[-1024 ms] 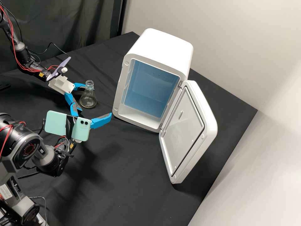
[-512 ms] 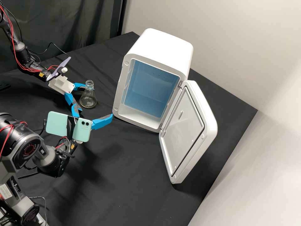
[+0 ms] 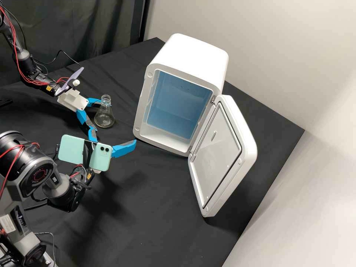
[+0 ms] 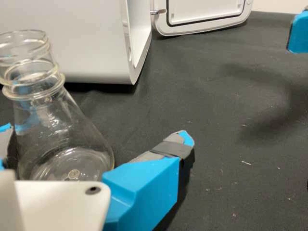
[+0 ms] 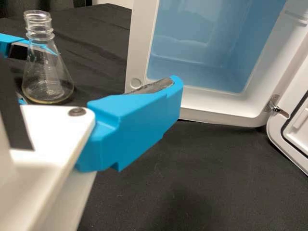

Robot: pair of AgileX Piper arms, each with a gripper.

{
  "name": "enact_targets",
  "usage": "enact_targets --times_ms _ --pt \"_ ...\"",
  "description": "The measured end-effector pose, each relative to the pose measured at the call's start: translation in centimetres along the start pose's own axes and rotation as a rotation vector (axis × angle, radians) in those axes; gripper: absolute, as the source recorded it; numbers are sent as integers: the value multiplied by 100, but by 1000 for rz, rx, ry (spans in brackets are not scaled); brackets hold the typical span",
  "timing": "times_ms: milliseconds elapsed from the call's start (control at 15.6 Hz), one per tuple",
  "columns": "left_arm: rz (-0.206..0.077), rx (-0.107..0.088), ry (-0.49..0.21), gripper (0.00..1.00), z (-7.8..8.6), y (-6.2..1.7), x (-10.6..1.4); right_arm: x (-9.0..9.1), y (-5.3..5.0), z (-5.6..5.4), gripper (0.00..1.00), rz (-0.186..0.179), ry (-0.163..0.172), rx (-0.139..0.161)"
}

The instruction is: Place the flask in the incubator

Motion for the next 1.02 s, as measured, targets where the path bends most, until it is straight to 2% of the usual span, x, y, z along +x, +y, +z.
enact_targets --times_ms 576,704,896,1024 --pt "-2 0 1 100 -1 -1 0 8 -26 -37 100 -13 17 -2" --pt "-2 0 1 100 -1 -1 0 36 -1 -45 100 -1 22 -5" --pt "-2 -6 18 100 -50 -1 -17 90 72 -39 100 40 12 0" --pt "-1 -10 27 100 -75 0 -27 100 63 -51 100 38 16 1"
